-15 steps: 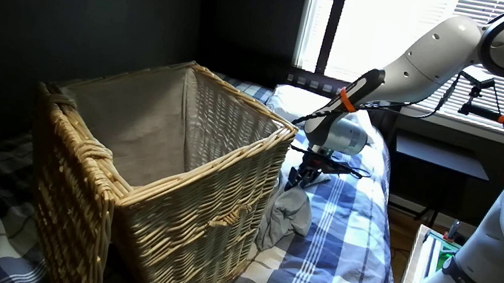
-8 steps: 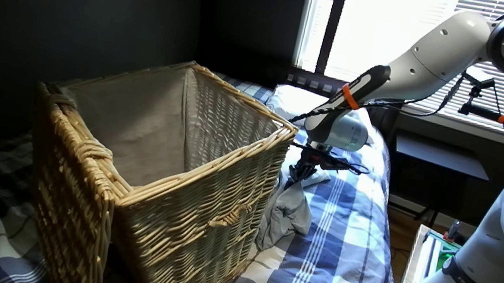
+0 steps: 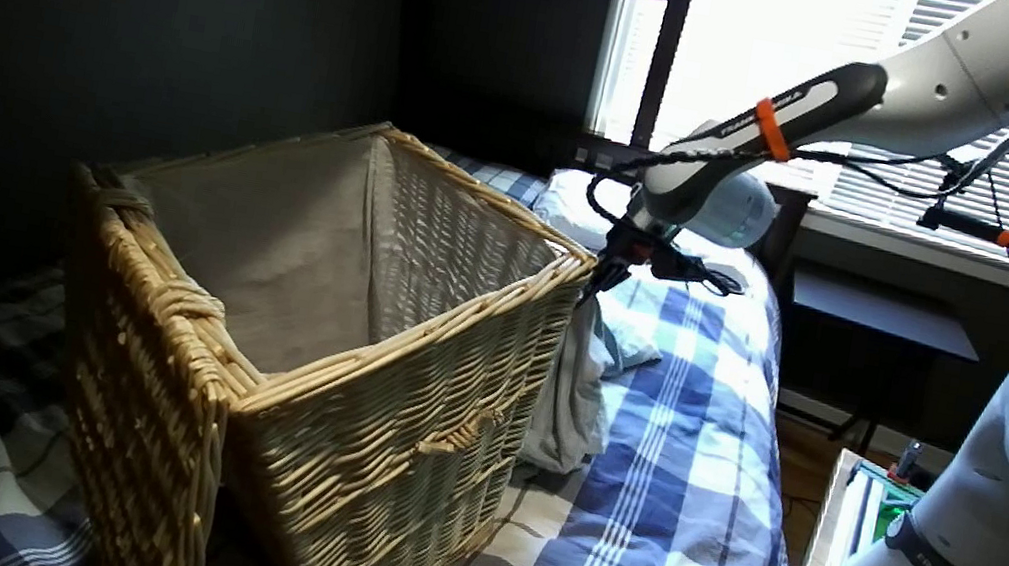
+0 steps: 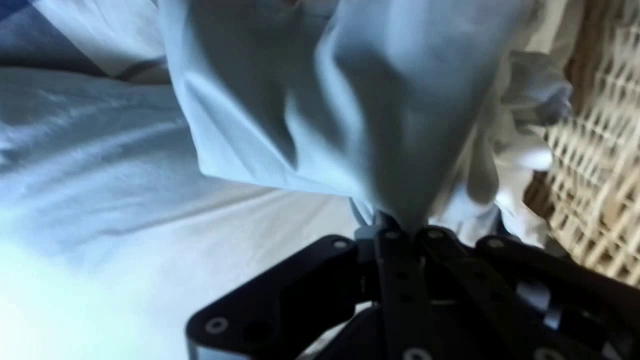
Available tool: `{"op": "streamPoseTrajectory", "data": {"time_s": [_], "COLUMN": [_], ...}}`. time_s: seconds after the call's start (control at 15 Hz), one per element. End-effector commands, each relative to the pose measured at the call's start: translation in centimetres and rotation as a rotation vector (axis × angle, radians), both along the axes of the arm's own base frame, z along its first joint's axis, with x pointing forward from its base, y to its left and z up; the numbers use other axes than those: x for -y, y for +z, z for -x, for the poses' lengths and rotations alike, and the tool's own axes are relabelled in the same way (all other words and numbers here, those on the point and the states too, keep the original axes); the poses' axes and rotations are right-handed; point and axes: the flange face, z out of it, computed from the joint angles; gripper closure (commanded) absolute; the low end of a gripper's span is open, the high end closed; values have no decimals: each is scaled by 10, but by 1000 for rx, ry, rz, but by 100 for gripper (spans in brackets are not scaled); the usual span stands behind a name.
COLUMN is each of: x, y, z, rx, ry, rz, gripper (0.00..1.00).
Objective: Pick up the gray pillow case and put it in the brown basket
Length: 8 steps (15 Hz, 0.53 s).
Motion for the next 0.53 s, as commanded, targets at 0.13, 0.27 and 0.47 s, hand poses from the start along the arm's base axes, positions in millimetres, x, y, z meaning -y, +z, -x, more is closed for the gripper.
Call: {"op": "streamPoseTrajectory", "data": {"time_s": [0.13, 0.27, 0.47], "x": [-33, -47, -66], "y": [135, 178, 228], "z": [36, 45, 65], "rx": [280, 384, 537], "ry": [92, 131, 209], "rz": [-27, -36, -62], "gripper": [100, 100, 100]}}
